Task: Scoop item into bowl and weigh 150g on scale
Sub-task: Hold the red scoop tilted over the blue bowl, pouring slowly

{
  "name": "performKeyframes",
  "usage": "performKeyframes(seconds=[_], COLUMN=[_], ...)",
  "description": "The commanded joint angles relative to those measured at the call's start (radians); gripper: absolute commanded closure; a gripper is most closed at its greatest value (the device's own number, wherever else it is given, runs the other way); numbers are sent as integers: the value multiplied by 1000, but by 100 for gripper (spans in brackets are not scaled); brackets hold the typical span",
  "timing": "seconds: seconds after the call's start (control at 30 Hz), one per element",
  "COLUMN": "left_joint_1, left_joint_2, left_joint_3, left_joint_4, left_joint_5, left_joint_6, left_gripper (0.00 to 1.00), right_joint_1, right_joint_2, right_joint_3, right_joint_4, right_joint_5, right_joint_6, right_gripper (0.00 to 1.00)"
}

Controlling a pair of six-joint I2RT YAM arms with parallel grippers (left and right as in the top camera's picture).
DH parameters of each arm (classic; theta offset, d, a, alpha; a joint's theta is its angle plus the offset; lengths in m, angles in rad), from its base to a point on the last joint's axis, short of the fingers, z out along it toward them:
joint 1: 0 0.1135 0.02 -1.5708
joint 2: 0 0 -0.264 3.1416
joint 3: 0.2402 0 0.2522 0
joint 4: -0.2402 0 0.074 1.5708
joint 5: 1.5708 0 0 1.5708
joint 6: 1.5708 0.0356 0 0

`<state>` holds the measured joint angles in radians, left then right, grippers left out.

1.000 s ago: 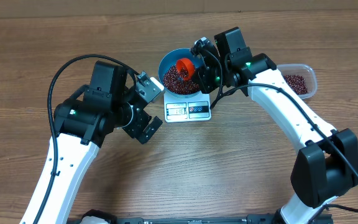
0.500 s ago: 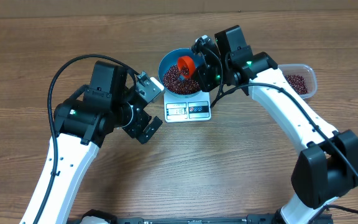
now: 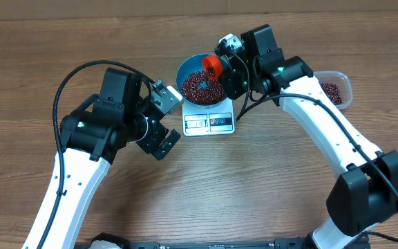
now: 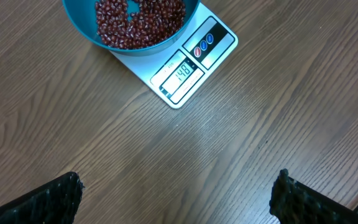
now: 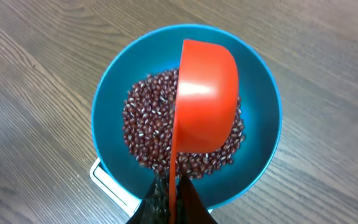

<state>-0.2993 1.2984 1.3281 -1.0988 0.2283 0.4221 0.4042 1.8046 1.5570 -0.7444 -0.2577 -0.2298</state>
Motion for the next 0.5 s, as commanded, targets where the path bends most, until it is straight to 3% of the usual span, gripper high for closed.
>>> performKeyframes(seconds=[0.0, 0.47], left_joint_1=[4, 4], left_joint_2=[4, 4], left_joint_3=[-2, -2], left_joint_4=[0, 0], left_joint_5=[8, 8], left_joint_6=[12, 12], left_gripper=[0, 0], right_joint_1=[17, 15], right_joint_2=[-52, -55], right_joint_3=[31, 28], right_joint_4=[13, 9], right_joint_5=[40, 48], right_joint_6=[-25, -6], right_gripper=[96, 96])
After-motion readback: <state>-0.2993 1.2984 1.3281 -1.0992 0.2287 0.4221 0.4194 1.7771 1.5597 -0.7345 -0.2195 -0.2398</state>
